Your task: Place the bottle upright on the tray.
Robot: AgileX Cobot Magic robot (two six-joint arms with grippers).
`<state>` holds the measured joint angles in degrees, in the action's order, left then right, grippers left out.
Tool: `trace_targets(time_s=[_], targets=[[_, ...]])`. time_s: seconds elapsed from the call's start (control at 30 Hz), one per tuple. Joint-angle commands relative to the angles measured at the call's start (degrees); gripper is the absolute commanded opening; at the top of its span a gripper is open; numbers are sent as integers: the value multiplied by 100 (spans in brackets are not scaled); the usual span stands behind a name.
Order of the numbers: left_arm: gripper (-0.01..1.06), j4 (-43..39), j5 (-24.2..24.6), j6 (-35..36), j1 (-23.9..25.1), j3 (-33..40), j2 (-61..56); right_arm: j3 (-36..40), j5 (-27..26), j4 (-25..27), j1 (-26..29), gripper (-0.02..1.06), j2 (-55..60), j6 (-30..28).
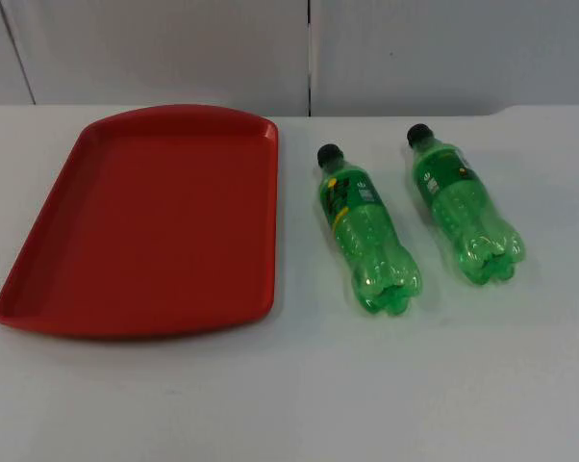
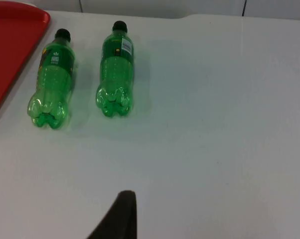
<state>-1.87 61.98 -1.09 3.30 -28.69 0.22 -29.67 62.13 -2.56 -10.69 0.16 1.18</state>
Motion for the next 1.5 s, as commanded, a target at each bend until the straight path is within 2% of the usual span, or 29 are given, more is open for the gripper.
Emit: trace_targets(time_s=[0.0,0.3,1.47], targets=[[105,-78,-46,42,14,36,-22,13,-39,18,33,105,-16,-51],[105,-507,-74,42,14,36,-22,13,-39,18,33,105,-16,-51],[105,-366,-75,0,14,36,-22,13,-39,18,33,105,-16,-51]])
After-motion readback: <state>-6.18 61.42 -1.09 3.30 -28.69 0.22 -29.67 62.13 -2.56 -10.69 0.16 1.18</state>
